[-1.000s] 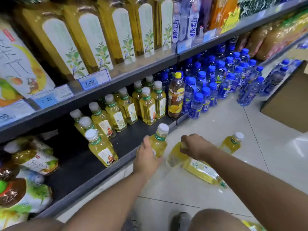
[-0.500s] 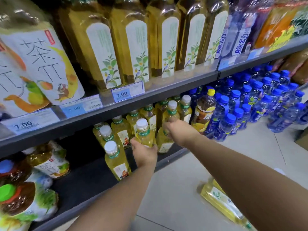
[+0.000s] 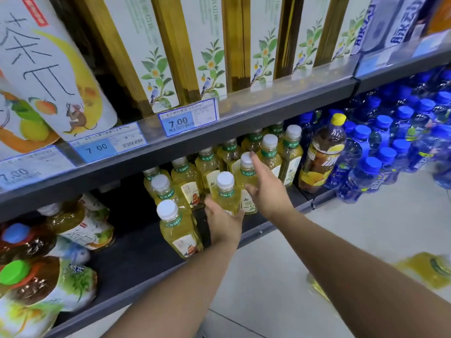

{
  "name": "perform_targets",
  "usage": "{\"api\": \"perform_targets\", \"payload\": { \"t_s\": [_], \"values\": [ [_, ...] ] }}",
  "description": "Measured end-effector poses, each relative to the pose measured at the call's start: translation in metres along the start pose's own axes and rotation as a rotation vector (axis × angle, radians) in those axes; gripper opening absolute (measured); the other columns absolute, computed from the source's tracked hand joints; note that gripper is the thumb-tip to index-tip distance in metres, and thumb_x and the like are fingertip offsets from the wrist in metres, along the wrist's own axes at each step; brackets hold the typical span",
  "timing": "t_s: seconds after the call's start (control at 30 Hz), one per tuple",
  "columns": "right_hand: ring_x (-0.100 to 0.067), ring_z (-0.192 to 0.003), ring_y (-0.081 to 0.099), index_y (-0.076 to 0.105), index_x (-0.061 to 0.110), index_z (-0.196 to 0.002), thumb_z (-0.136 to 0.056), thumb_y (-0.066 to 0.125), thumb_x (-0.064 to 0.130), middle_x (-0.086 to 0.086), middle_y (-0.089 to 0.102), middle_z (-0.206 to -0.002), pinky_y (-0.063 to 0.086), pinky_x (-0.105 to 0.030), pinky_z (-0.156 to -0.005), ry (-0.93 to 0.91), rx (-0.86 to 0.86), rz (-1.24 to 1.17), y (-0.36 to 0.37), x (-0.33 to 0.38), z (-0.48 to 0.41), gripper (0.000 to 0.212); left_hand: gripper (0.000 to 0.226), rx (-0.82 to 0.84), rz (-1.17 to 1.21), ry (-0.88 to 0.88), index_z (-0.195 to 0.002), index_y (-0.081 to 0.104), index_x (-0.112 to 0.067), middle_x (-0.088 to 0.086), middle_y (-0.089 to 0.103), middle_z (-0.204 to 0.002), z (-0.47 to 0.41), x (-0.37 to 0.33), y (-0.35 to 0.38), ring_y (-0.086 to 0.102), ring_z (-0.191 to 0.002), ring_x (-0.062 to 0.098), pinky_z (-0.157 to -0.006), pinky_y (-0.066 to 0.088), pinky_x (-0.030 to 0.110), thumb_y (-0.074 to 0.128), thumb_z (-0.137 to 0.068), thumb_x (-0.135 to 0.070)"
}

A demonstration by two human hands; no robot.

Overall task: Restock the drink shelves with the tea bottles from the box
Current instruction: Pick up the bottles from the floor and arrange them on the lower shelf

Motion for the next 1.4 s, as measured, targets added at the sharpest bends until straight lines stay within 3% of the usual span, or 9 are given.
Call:
{"api": "perform_targets", "payload": {
  "t_s": [0.13,0.37,0.6,0.73,0.83,0.93,1.1,1.3,1.4],
  "values": [
    [-0.024,-0.119,0.056,0.003,0.045,-0.152,-0.093,0.064,0.022,0.003,0.045,-0.148,0.049,-0.043,-0.097,0.145,0.0,-0.115,0.014,-0.016,0.016,0.089,0.099,0.048,-0.044,0.021,-0.148,0.019,-0.024,0.008,0.047,-0.143,0.005,0.011,-0.001,0.048,-0.129,0.03,-0.103,0.042,0.038,0.085,-0.074,-0.022],
    [-0.027,-0.111,0.06,0.051,0.025,-0.125,-0.092,0.063,0.031,-0.003,0.063,-0.12,0.047,-0.036,-0.084,0.441,0.049,-0.13,0.058,-0.064,0.035,0.035,0.086,-0.077,-0.014,-0.027,-0.133,0.037,-0.019,0.006,0.058,-0.126,-0.004,0.022,0.002,0.057,-0.117,0.029,-0.096,0.049,0.04,0.091,-0.066,-0.025],
    [-0.028,-0.116,0.06,0.053,0.019,-0.129,-0.094,0.061,0.04,-0.003,0.065,-0.125,0.048,-0.038,-0.094,0.645,0.088,-0.322,0.084,-0.079,0.02,0.041,0.091,-0.144,-0.073,-0.15,-0.14,0.036,-0.013,0.013,0.042,-0.141,-0.03,0.021,0.022,0.047,-0.127,0.038,-0.101,0.046,0.048,0.09,-0.069,-0.028],
    [-0.027,-0.11,0.063,0.056,0.019,-0.13,-0.091,0.063,0.046,-0.001,0.066,-0.12,0.052,-0.04,-0.095,0.711,0.037,-0.438,0.095,-0.088,0.006,0.048,0.076,-0.104,-0.107,-0.168,-0.142,0.038,-0.011,0.015,0.042,-0.141,-0.046,0.028,0.026,0.049,-0.126,0.037,-0.101,0.045,0.044,0.082,-0.08,-0.021],
    [-0.03,-0.117,0.059,0.04,0.024,-0.146,-0.09,0.064,0.042,-0.005,0.06,-0.131,0.052,-0.05,-0.096,0.778,-0.001,-0.603,0.11,-0.089,0.005,0.063,0.067,-0.084,-0.146,-0.118,-0.142,0.041,-0.009,0.014,0.046,-0.14,-0.05,0.032,0.024,0.05,-0.127,0.033,-0.101,0.044,0.039,0.076,-0.086,-0.022],
    [-0.032,-0.124,0.049,0.017,0.041,-0.148,-0.085,0.066,0.038,-0.003,0.044,-0.142,0.054,-0.056,-0.091,0.729,0.037,-0.728,0.122,-0.083,0.006,0.081,0.066,-0.064,-0.162,-0.065,-0.146,0.04,-0.011,0.012,0.048,-0.141,-0.048,0.035,0.024,0.048,-0.13,0.03,-0.104,0.042,0.039,0.072,-0.09,-0.025],
    [-0.028,-0.104,0.066,0.023,0.048,-0.141,-0.083,0.073,0.037,-0.001,0.05,-0.135,0.062,-0.04,-0.065,0.743,0.049,-0.943,0.122,-0.086,0.001,0.077,0.068,-0.053,-0.129,-0.06,-0.145,0.04,-0.013,0.011,0.051,-0.138,-0.051,0.039,0.025,0.051,-0.128,0.03,-0.104,0.045,0.042,0.074,-0.088,-0.028],
    [-0.024,-0.107,0.064,0.015,0.047,-0.147,-0.079,0.075,0.053,0.002,0.053,-0.136,0.061,-0.04,-0.078,0.662,0.26,-0.975,0.118,-0.086,-0.001,0.091,0.066,-0.036,-0.18,-0.005,-0.146,0.039,-0.014,0.008,0.051,-0.14,-0.051,0.044,0.019,0.049,-0.131,0.028,-0.104,0.045,0.041,0.071,-0.09,-0.029],
    [-0.025,-0.107,0.064,0.018,0.039,-0.147,-0.071,0.079,0.058,-0.002,0.054,-0.134,0.061,-0.042,-0.078,0.651,0.178,-0.934,0.109,-0.077,-0.008,0.099,0.066,-0.03,-0.18,0.017,-0.144,0.039,-0.015,0.007,0.054,-0.137,-0.051,0.045,0.019,0.053,-0.128,0.027,-0.102,0.048,0.042,0.072,-0.089,-0.031]
  ]
}}
Point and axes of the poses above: each hand's wrist, its own z-axis away from the middle knuckle, its own y-axis out of the palm, x = y × z, the point moved 6 cm from there along -z, towards the middle knuckle
